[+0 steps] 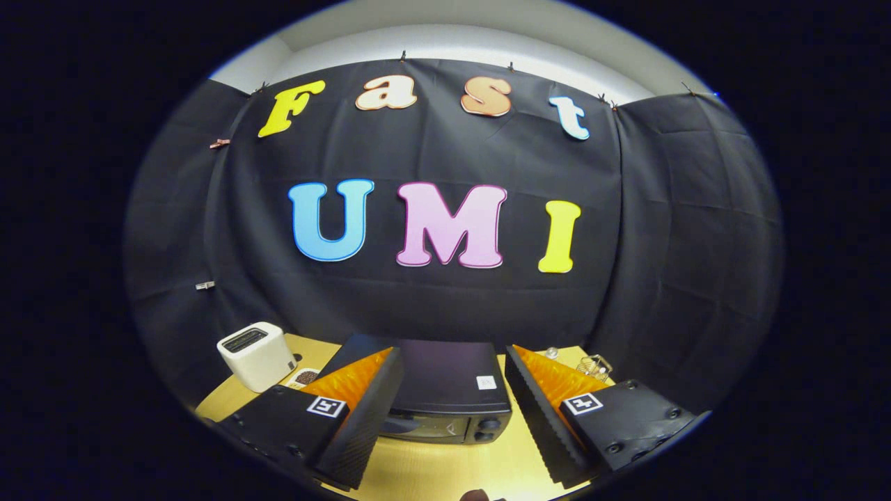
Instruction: Open the toaster oven, put the food inside, and close the toaster oven door.
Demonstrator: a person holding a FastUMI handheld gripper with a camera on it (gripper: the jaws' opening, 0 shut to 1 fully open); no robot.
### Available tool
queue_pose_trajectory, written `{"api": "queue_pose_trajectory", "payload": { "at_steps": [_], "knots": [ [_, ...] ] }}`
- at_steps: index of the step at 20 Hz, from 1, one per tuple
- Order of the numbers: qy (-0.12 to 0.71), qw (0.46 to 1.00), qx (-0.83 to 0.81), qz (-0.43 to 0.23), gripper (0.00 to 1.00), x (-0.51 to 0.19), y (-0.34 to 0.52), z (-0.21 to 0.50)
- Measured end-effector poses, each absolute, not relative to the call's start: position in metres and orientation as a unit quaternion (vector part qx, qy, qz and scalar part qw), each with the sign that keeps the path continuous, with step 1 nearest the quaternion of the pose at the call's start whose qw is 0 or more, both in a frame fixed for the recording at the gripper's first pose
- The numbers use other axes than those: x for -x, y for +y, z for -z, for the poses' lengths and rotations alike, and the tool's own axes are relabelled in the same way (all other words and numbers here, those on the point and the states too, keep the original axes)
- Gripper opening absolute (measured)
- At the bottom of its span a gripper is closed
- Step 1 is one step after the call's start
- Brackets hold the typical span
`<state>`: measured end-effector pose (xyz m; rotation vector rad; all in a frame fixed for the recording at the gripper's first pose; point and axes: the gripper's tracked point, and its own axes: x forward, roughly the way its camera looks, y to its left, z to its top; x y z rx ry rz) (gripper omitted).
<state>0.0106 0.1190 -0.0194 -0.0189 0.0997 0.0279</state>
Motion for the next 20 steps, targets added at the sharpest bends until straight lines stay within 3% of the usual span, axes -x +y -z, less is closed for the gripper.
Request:
{"api": "queue_pose_trajectory", "payload": {
  "at_steps": [8, 20],
  "knots": [
    [-0.006, 0.999, 0.043, -0.001, 0.97, 0.008, 0.07, -0.033],
    [-0.008, 1.0, 0.013, 0.0, 0.99, 0.018, 0.05, -0.034]
  ]
}}
